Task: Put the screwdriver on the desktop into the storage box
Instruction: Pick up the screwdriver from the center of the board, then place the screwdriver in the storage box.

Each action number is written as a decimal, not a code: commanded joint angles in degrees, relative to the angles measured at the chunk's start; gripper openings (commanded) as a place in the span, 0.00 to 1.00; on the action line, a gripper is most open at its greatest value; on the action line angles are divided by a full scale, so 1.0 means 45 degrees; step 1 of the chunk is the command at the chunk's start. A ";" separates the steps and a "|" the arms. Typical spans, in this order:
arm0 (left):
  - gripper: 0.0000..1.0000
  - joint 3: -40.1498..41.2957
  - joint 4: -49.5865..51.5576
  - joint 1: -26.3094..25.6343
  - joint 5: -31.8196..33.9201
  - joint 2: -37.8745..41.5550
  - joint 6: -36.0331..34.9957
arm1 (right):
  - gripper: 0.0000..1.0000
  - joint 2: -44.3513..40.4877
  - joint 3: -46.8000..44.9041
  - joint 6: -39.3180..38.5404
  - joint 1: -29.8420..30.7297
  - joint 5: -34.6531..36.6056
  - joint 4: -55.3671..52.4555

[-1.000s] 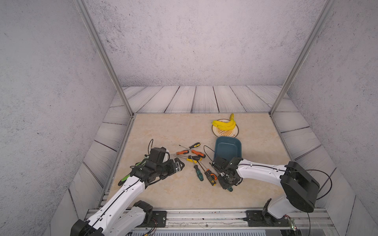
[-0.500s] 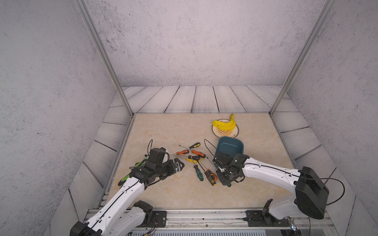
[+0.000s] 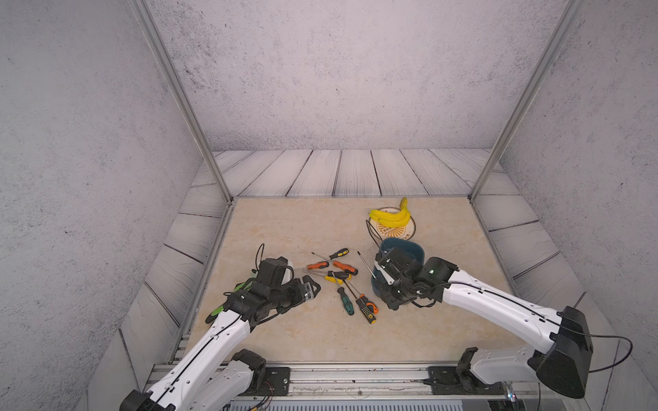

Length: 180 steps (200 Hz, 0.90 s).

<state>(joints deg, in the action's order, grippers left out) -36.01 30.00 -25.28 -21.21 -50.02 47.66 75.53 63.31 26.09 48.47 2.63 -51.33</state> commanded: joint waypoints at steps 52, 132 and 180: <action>0.92 -0.0553 0.0541 -0.0129 -0.0179 0.0274 -0.0254 | 0.22 -0.0077 -0.0730 0.3182 -0.3461 -0.2759 0.2757; 0.92 -0.0368 0.0560 -0.0242 -0.0189 0.0373 -0.0075 | 0.22 0.1572 -0.1923 0.6539 -0.4724 -0.4098 0.6379; 0.92 -0.0085 0.0462 -0.0300 -0.0169 0.0529 0.0096 | 0.22 0.2598 -0.1998 0.6986 -0.4820 -0.4139 0.6913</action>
<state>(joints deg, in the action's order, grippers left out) -37.01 31.70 -26.20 -21.89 -48.77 47.83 85.82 54.57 55.29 27.07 -15.11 -23.11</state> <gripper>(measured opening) 0.924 0.356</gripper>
